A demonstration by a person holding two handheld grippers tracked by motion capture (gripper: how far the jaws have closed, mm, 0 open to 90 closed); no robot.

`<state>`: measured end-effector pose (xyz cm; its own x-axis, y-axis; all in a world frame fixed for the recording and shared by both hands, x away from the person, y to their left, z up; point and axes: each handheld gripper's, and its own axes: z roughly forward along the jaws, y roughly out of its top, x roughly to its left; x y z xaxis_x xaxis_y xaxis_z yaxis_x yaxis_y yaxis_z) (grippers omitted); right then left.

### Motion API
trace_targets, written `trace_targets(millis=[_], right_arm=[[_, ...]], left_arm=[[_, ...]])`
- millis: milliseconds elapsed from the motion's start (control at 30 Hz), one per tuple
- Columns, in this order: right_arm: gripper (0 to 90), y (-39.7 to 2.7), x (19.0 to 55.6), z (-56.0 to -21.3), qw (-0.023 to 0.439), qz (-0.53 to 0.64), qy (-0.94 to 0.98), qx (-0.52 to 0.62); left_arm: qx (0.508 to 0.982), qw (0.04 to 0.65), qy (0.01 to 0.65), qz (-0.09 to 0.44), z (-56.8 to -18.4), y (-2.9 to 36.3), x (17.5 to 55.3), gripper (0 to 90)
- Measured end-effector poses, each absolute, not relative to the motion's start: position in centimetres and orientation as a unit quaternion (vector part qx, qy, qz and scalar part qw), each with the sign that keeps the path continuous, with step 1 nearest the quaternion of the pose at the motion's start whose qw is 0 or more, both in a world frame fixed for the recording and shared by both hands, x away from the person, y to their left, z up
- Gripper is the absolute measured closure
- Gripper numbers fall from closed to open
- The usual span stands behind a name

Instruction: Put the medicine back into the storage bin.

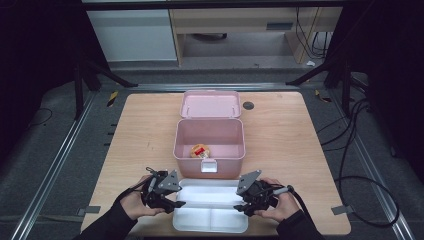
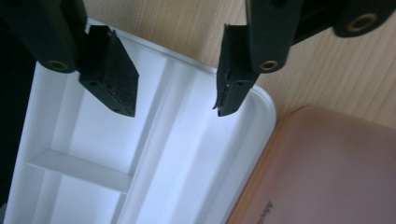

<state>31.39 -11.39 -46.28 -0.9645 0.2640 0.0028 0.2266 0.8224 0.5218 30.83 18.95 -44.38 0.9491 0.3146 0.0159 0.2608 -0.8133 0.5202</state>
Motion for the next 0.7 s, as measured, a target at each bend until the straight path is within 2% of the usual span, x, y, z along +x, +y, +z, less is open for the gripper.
trace_targets(millis=[367, 700], right_arm=[[73.5, -10.5, 31.8, -47.3, 0.006, 0.229, 0.967, 0.116], [81.5, -9.9, 32.2, -47.8, -0.002, 0.204, 0.973, 0.106]], left_arm=[[0.966, 0.223, 0.128, 0.02, -45.6, 17.7, 31.2, 72.9], [0.973, 0.199, 0.117, 0.008, -46.6, 17.2, 31.8, 78.7]])
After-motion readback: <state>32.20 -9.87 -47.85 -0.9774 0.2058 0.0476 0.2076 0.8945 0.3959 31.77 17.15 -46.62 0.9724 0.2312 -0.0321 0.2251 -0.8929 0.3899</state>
